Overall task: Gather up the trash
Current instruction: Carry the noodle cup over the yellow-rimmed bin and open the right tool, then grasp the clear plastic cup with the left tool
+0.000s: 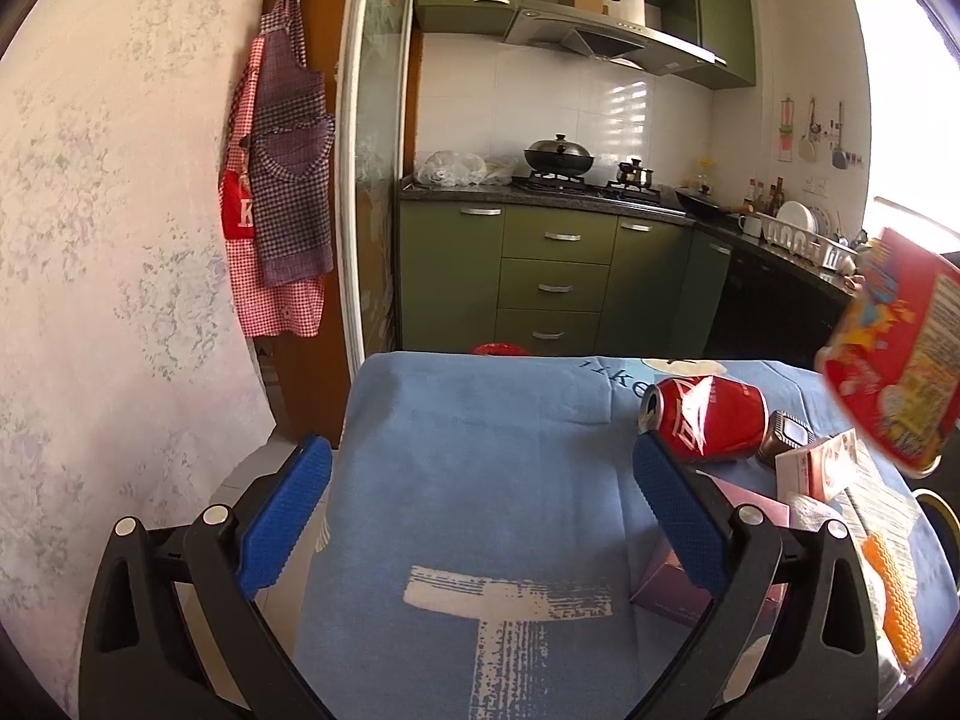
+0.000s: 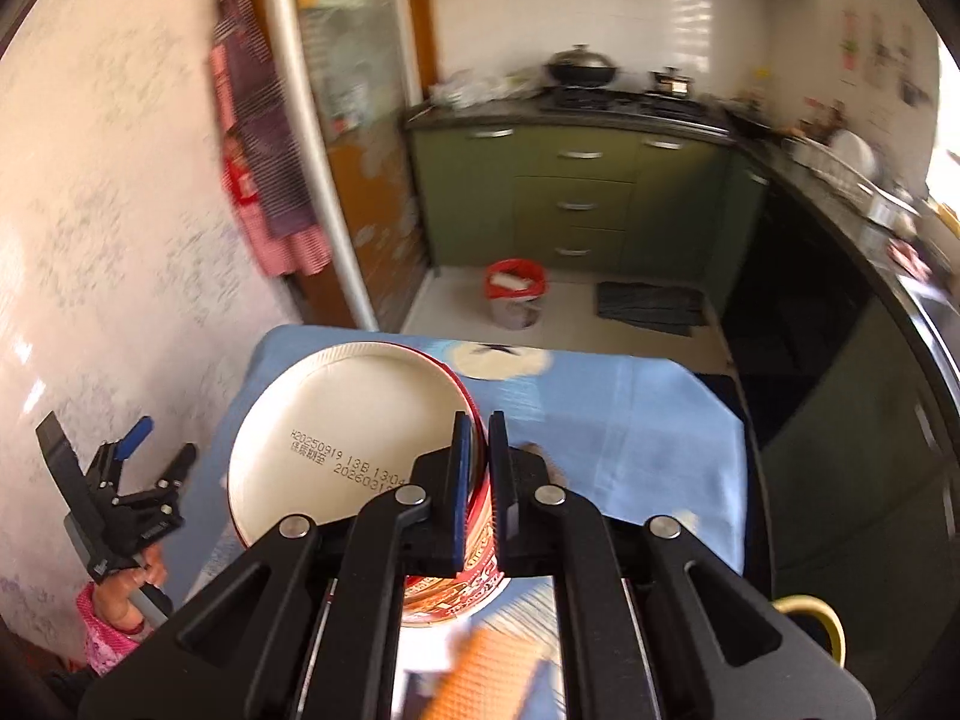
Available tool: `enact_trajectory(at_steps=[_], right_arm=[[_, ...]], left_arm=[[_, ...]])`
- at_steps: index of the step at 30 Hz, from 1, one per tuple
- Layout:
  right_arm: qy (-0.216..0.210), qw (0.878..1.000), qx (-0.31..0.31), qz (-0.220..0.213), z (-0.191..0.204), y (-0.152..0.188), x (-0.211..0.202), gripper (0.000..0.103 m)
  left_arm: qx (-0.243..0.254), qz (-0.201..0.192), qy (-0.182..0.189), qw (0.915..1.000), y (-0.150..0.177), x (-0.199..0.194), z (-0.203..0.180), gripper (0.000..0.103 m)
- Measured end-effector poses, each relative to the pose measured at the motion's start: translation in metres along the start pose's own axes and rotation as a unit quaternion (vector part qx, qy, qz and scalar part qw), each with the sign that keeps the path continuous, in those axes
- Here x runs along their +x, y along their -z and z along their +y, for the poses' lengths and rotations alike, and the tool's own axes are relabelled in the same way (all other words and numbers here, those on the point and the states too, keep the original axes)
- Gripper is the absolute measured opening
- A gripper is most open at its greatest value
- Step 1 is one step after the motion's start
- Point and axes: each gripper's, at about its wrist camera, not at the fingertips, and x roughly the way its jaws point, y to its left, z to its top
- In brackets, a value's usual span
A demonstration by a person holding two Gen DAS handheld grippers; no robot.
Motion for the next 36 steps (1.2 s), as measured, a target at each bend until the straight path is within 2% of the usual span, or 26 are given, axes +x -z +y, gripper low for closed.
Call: enact_trajectory(at_steps=[4, 9, 12, 16, 20, 22, 31, 36], right_arm=[[0.078, 0.992, 0.100, -0.014, -0.095, 0.057, -0.036, 0.006], [0.183, 0.959, 0.217, -0.005, -0.199, 0.142, -0.058, 0.007], [0.217, 0.938, 0.271, 0.011, -0.245, 0.182, -0.049, 0.007], [0.236, 0.922, 0.305, 0.034, -0.285, 0.217, -0.019, 0.007], [0.235, 0.917, 0.319, 0.054, -0.307, 0.233, 0.012, 0.008], [0.227, 0.916, 0.329, 0.047, -0.312, 0.236, 0.018, 0.009], [0.203, 0.928, 0.312, 0.014, -0.293, 0.243, -0.003, 0.021], [0.183, 0.935, 0.303, 0.000, -0.275, 0.244, -0.015, 0.023]], left_arm=[[0.006, -0.001, 0.006, 1.0000, 0.001, 0.000, -0.006, 0.099], [0.015, 0.006, 0.010, 0.9998, 0.003, 0.004, -0.013, 0.099], [0.017, 0.010, 0.018, 0.9997, 0.004, 0.006, -0.019, 0.099], [0.029, 0.006, 0.018, 0.9994, 0.003, 0.004, -0.029, 0.099], [0.035, 0.002, 0.025, 0.9991, 0.001, -0.003, -0.039, 0.099], [0.038, 0.004, 0.030, 0.9988, 0.000, -0.006, -0.044, 0.099], [0.061, 0.003, 0.070, 0.9957, -0.002, -0.038, -0.069, 0.099], [0.076, 0.004, 0.101, 0.9920, 0.001, -0.067, -0.077, 0.099]])
